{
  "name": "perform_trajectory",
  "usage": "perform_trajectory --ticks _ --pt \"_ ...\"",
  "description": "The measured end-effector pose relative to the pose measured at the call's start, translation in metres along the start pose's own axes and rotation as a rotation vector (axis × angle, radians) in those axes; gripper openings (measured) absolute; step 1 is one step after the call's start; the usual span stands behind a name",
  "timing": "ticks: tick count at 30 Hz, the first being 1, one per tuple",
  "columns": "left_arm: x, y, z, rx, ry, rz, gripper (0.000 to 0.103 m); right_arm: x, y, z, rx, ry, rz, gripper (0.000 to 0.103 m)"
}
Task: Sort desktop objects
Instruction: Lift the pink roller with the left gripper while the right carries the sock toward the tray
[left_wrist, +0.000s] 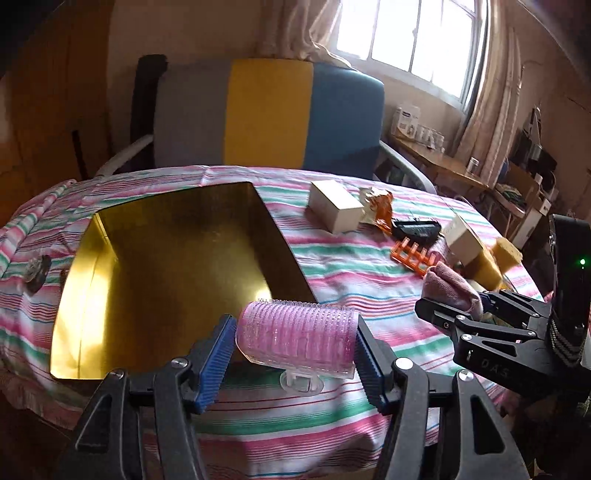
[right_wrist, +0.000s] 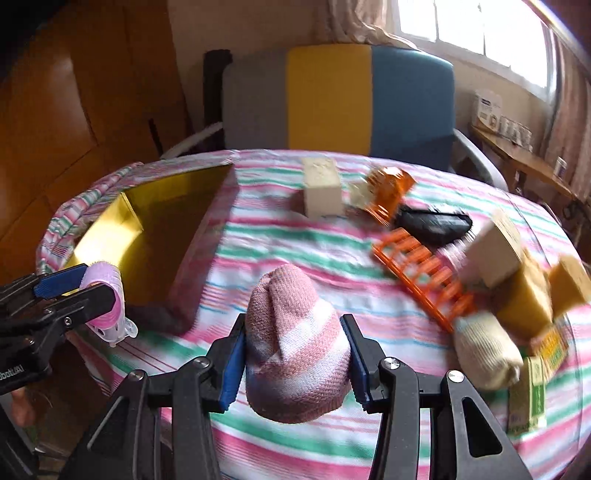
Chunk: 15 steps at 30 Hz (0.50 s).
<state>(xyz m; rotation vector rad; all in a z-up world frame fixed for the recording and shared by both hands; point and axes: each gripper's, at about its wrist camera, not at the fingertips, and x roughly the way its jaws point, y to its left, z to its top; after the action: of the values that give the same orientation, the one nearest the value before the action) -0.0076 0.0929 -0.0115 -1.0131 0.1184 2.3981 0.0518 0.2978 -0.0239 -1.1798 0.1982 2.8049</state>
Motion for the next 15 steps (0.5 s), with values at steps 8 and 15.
perform_trajectory --ticks 8,15 --pt "0.006 0.073 0.009 -0.101 -0.011 0.122 0.063 0.022 0.079 0.041 -0.133 -0.015 0.114 0.049" --pt "0.033 0.121 0.029 -0.142 0.035 0.206 0.063 0.067 0.125 0.079 -0.166 0.022 0.156 0.051"
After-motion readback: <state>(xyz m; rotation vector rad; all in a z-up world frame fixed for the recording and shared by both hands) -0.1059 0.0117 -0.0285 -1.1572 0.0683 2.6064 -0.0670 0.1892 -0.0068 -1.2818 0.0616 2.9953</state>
